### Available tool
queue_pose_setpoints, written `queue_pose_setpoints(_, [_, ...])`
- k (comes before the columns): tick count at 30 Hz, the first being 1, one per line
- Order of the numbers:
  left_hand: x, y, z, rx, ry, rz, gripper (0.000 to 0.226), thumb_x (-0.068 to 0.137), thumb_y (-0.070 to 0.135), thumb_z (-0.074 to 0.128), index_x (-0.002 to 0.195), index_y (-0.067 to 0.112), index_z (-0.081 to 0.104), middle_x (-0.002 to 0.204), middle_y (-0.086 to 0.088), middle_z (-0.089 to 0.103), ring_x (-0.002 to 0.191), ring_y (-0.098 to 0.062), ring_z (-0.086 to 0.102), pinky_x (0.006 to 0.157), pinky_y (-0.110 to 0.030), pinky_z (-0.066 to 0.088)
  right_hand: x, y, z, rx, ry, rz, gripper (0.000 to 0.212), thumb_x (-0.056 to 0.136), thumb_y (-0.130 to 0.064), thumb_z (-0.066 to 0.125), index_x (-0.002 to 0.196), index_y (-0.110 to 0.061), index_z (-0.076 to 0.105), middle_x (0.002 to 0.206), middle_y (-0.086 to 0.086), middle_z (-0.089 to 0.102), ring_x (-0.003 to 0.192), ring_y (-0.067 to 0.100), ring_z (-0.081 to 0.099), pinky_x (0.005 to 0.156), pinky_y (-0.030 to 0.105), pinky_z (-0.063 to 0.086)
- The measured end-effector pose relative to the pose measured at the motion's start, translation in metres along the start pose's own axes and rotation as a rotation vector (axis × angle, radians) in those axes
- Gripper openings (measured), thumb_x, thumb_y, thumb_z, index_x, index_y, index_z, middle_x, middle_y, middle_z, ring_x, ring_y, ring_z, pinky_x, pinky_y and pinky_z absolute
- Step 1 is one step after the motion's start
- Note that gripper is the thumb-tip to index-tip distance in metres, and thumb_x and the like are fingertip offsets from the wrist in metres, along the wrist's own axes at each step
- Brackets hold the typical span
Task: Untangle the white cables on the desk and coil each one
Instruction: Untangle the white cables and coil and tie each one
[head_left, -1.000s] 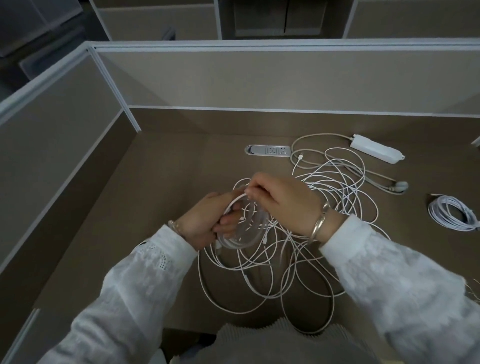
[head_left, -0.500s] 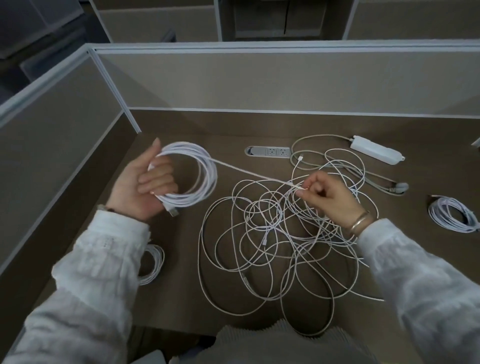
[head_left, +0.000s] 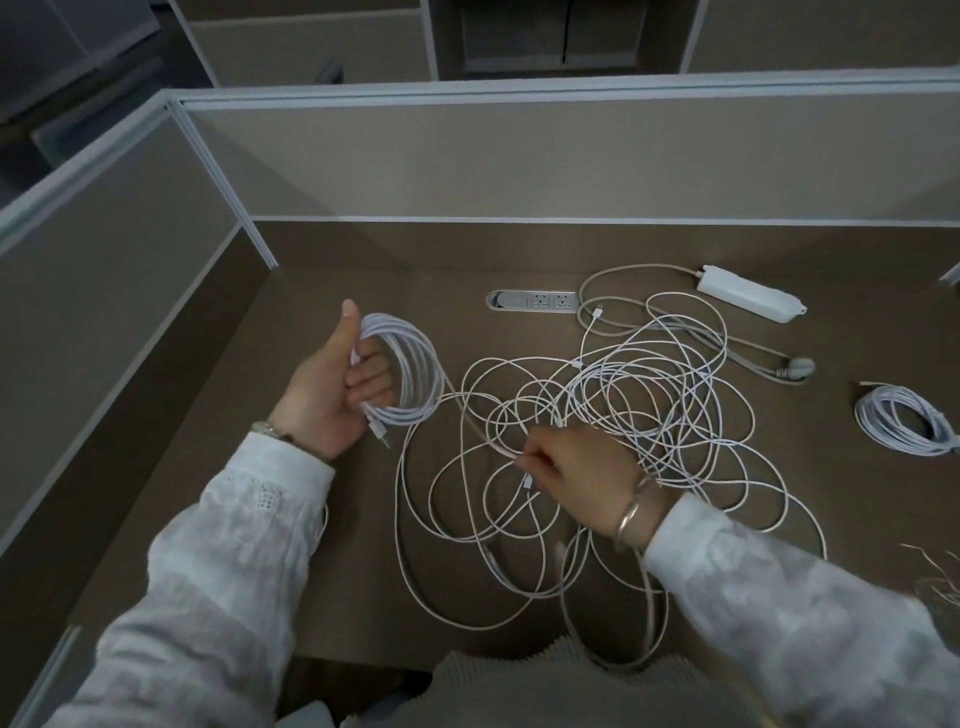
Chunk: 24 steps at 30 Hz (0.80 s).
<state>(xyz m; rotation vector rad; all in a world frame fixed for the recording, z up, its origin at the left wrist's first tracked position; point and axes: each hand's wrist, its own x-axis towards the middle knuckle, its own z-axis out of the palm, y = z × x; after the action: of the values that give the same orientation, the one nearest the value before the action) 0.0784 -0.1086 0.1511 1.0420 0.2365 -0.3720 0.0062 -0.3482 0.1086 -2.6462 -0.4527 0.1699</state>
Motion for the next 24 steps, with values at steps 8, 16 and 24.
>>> queue_pose_setpoints(8, [-0.007,-0.023,0.024,0.424,0.070,0.151,0.048,0.095,0.047,0.050,0.062,0.013,0.043,0.046,-0.001,0.041,0.040,-0.016,0.038,0.046,-0.022,0.037,0.005,-0.060,-0.032,0.020,0.045,-0.209,0.029,0.099,-0.041,0.038,0.098,-0.018,0.057,0.085,0.002,0.066,0.081,0.025,0.061,0.069,0.035,0.046])
queue_pose_setpoints(16, [-0.024,-0.040,0.046,0.837,-0.130,0.042,0.047,0.097,0.017,0.050,0.052,0.012,0.064,0.048,-0.009,0.053,0.043,-0.020,0.047,0.045,-0.025,0.041,0.026,-0.055,-0.046,0.206,0.007,-0.250,0.023,0.090,-0.035,0.060,0.077,-0.016,0.063,0.058,-0.014,0.044,0.059,0.007,0.048,0.065,0.027,0.041])
queue_pose_setpoints(24, [-0.017,-0.030,0.031,0.634,-0.519,-0.666,0.040,0.093,0.033,0.038,0.055,0.020,0.040,0.035,0.007,0.025,0.025,-0.003,0.018,0.034,-0.015,0.014,0.025,-0.030,-0.043,0.615,-0.123,-0.161,0.020,0.074,-0.020,0.080,0.080,-0.014,0.062,0.060,-0.008,0.059,0.051,0.000,0.051,0.054,0.014,0.039])
